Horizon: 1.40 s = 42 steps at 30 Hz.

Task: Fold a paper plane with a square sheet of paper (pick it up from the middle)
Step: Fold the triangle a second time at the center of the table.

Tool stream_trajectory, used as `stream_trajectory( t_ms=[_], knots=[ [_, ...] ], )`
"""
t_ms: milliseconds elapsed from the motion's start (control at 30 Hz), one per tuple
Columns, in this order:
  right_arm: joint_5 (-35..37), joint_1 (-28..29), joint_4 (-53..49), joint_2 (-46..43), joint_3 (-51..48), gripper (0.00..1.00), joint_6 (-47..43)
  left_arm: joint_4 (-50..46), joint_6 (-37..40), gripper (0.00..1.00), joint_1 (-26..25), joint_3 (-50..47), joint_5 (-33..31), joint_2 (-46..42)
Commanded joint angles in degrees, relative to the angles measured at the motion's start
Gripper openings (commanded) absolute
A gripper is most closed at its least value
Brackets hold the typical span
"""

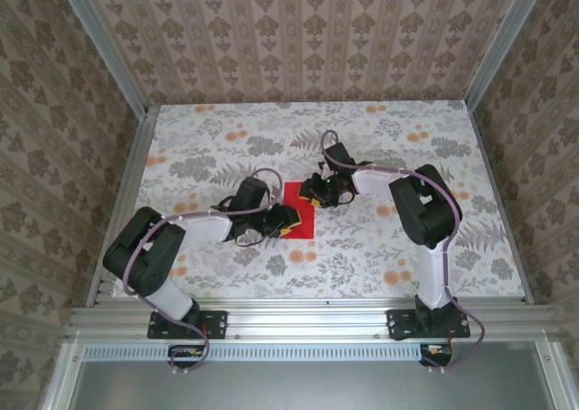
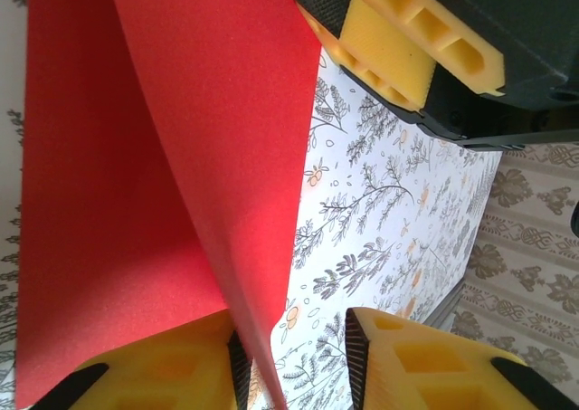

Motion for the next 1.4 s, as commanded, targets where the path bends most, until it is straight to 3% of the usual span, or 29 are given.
stream_trajectory(
  t_ms=[0, 533, 900, 1100, 1367],
  knots=[
    [6.0, -0.3, -6.3, 5.9, -2.8, 0.39, -1.0, -0.7, 1.3, 0.34, 0.1, 2.4, 1.5, -0.9],
    [4.4, -0.3, -5.9, 5.2, -3.3, 0.39, -1.1, 4.0, 1.1, 0.43, 0.1, 7.0, 2.5, 7.3],
    [3.1, -0.9, -6.1, 4.3, -3.4, 0.39, -1.4, 4.0, 2.6, 0.44, 0.6, 6.6, 1.0, 9.4],
    [1.1, -1.7, -5.7, 2.8, -2.9, 0.39, -2.4, 2.6, 3.2, 0.36, 0.7, 6.3, -0.2, 10.0],
    [-1.9, -2.5, -7.2, -4.4, -2.6, 0.37, -10.5, 0.9, 3.6, 0.28, 1.0, 5.6, -1.6, 9.4]
  ],
)
